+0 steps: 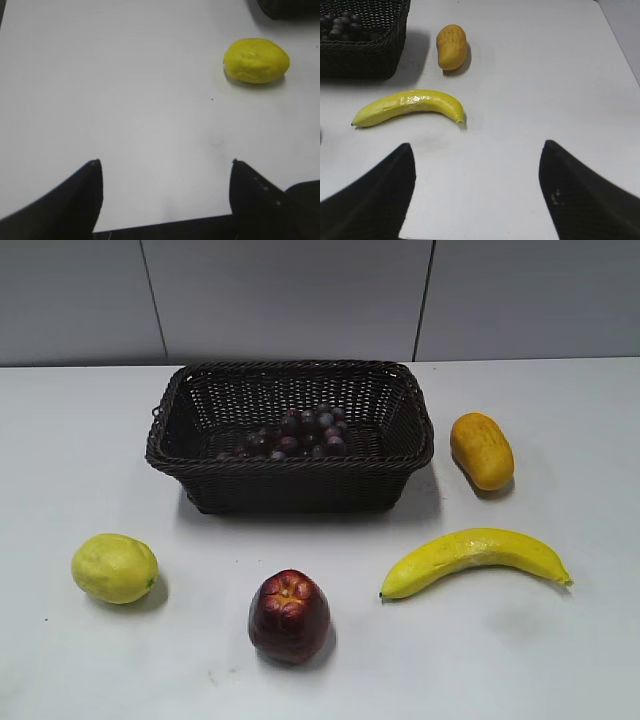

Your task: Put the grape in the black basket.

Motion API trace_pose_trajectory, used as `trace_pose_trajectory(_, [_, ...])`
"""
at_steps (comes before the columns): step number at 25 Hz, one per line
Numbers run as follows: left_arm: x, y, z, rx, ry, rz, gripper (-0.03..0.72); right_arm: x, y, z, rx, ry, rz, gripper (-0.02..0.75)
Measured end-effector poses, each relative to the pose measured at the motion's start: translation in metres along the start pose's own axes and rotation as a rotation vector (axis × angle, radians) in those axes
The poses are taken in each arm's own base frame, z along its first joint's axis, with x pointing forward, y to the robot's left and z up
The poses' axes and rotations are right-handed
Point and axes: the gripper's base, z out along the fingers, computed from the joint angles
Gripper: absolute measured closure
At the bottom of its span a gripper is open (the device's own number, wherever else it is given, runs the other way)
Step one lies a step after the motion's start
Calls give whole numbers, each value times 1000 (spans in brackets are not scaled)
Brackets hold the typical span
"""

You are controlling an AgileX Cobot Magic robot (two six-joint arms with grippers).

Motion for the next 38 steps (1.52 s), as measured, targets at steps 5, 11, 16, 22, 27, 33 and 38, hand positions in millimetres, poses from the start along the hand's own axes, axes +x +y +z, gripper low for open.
trace_pose_trajectory(5, [0,0,6,-3,-21,-2,102,0,0,0,0,0,0,153])
trace_pose_trajectory(11, [1,1,11,-7,-38,-2,102,0,0,0,0,0,0,153])
trace_pose_trajectory(16, [0,1,11,-7,-40,-2,102,0,0,0,0,0,0,153])
trace_pose_trajectory(22, [1,1,10,-14,-50,-12,102,0,0,0,0,0,0,153])
trace_pose_trajectory(27, [7,0,1,-60,-126,-40,102,0,0,0,0,0,0,153])
trace_pose_trajectory(33, [20,-3,-13,-92,-250,-42,104,0,0,0,0,0,0,153])
trace_pose_trajectory(38, [23,-4,-16,-95,-280,-40,105,0,0,0,0,0,0,153])
